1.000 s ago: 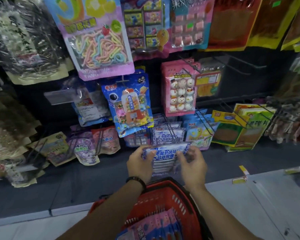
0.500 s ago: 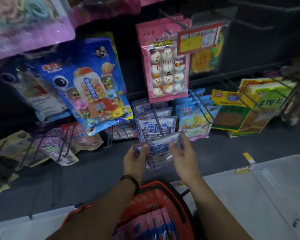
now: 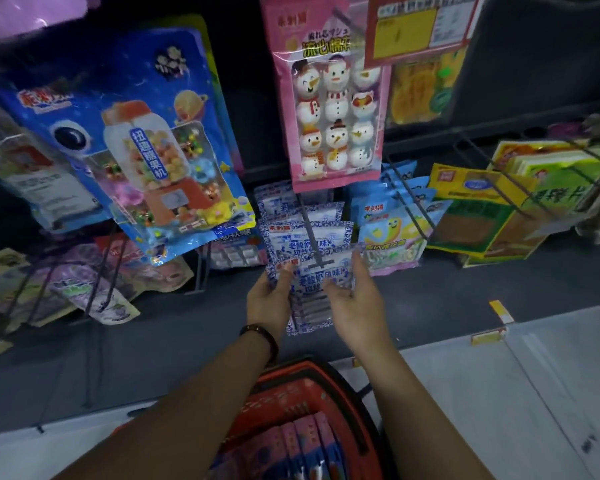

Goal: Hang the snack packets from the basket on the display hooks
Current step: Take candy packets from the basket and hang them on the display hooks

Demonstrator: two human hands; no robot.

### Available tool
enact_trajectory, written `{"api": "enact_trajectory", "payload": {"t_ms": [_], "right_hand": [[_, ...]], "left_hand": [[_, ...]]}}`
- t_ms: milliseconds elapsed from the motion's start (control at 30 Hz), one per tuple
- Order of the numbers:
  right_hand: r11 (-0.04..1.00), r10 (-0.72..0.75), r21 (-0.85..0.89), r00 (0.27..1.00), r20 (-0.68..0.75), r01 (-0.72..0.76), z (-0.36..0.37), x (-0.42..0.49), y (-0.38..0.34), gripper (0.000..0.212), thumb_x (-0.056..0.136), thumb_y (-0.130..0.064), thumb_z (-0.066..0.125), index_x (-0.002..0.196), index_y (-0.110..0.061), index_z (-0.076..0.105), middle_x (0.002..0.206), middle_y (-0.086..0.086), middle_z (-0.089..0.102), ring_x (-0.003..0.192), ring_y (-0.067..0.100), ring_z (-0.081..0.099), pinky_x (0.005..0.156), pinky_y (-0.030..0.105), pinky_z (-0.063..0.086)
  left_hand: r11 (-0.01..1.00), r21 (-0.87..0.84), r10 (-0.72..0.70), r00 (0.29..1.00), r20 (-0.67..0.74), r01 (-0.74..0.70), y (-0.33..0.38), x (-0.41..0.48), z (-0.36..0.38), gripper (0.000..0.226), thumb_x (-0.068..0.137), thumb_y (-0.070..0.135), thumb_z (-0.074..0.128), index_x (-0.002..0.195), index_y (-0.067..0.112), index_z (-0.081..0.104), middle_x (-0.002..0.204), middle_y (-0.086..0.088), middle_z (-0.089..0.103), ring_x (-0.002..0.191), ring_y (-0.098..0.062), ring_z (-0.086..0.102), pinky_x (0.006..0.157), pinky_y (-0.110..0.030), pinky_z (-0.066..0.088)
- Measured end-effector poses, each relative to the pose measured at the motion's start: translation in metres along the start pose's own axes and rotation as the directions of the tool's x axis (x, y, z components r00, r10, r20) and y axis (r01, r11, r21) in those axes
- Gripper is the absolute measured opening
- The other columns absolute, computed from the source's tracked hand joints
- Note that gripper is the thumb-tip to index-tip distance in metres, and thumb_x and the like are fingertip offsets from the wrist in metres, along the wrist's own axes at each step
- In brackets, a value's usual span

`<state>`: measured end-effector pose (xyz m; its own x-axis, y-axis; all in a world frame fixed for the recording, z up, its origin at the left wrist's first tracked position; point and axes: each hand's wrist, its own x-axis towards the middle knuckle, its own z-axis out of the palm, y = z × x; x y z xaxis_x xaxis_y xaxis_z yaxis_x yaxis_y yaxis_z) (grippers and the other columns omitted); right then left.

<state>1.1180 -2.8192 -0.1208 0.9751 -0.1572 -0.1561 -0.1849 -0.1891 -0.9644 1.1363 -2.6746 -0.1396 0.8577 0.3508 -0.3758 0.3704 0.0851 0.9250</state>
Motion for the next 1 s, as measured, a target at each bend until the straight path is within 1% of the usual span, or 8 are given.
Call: {"api": "enact_trajectory", "payload": {"t_ms": [133,267,433,633,700,767,833,1000], "right_hand": [[0.999,-0.006,-0.034,0.999,0.032,0.007,0.001,0.001,0.005,0.081,0.103,-0.028,0.067,0.169,-0.027,0.020,0.155,-0.007,0.050,0.135,0.005,0.044,0.089,0.014,0.048],[0.999,0.032,-0.043,0.996,0.078,-0.028,0.004,0.003,0.007,0.079,0.102,-0.030,0.067,0.168,-0.030,0.023,0.170,-0.005,0.035,0.151,0.015,0.040,0.103,0.023,0.035],[0.995,0.084,-0.069,0.991,0.102,-0.077,0.009,0.005,0.013,0.072,0.099,-0.032,0.071,0.163,-0.028,0.036,0.151,-0.003,0.056,0.100,-0.014,0.059,0.068,-0.004,0.040],[0.989,0.090,-0.128,0.986,0.141,-0.072,0.010,0.002,0.018,0.040,0.098,-0.035,0.070,0.136,-0.038,0.059,0.106,-0.019,0.064,0.082,-0.007,0.066,0.067,0.008,0.045],[0.982,0.105,-0.173,0.979,0.174,-0.074,0.011,0.000,0.017,0.053,0.098,-0.038,0.069,0.147,-0.027,0.054,0.115,-0.011,0.069,0.092,0.000,0.064,0.078,0.018,0.046],[0.973,0.123,-0.217,0.967,0.223,-0.074,0.012,-0.001,0.019,0.052,0.098,-0.039,0.068,0.146,-0.022,0.056,0.105,-0.008,0.072,0.078,-0.005,0.067,0.065,0.008,0.046],[0.964,0.126,-0.261,0.956,0.266,-0.054,0.014,-0.006,0.022,0.046,0.098,-0.039,0.067,0.140,-0.021,0.060,0.093,-0.011,0.071,0.070,-0.014,0.065,0.055,0.002,0.044],[0.896,0.098,-0.440,0.939,0.329,0.061,0.025,-0.022,0.028,0.022,0.099,-0.035,0.066,0.118,-0.025,0.073,0.100,-0.008,0.075,0.083,-0.001,0.067,0.070,0.010,0.044]], "left_hand": [[0.999,-0.029,-0.034,0.999,-0.040,0.033,0.007,0.013,0.009,0.038,0.093,0.057,0.069,0.116,0.028,0.070,0.125,0.008,0.069,0.122,-0.024,0.065,0.109,-0.051,0.052],[0.999,-0.030,-0.023,0.997,-0.068,0.021,0.014,0.029,0.011,0.032,0.096,0.055,0.066,0.088,0.025,0.061,0.085,0.012,0.057,0.089,-0.019,0.059,0.088,-0.040,0.054],[0.993,0.110,0.054,0.997,-0.057,-0.047,0.020,0.042,0.007,0.049,0.097,0.060,0.061,0.087,0.015,0.042,0.082,-0.011,0.039,0.074,-0.022,0.043,0.070,-0.038,0.044],[0.989,0.146,0.030,0.999,-0.039,-0.024,0.018,0.048,0.008,0.045,0.095,0.065,0.058,0.096,0.020,0.057,0.102,-0.005,0.061,0.097,-0.025,0.058,0.093,-0.045,0.054],[0.981,0.191,0.043,0.998,-0.042,-0.034,0.018,0.047,0.008,0.062,0.094,0.069,0.057,0.130,0.018,0.061,0.127,-0.003,0.065,0.116,-0.023,0.059,0.100,-0.039,0.048],[0.961,0.275,0.030,0.999,-0.043,-0.017,0.018,0.046,0.005,0.081,0.095,0.071,0.055,0.154,0.016,0.046,0.151,-0.003,0.056,0.136,-0.026,0.054,0.113,-0.041,0.043],[0.929,0.369,0.032,0.999,-0.020,-0.022,0.017,0.043,-0.005,0.077,0.096,0.069,0.053,0.152,0.016,0.045,0.148,-0.005,0.058,0.133,-0.027,0.056,0.109,-0.038,0.044],[0.878,0.468,0.060,0.993,0.097,-0.099,0.009,0.017,-0.057,0.043,0.099,0.038,0.068,0.135,0.018,0.056,0.123,0.005,0.063,0.113,-0.018,0.060,0.094,-0.030,0.049]]}}
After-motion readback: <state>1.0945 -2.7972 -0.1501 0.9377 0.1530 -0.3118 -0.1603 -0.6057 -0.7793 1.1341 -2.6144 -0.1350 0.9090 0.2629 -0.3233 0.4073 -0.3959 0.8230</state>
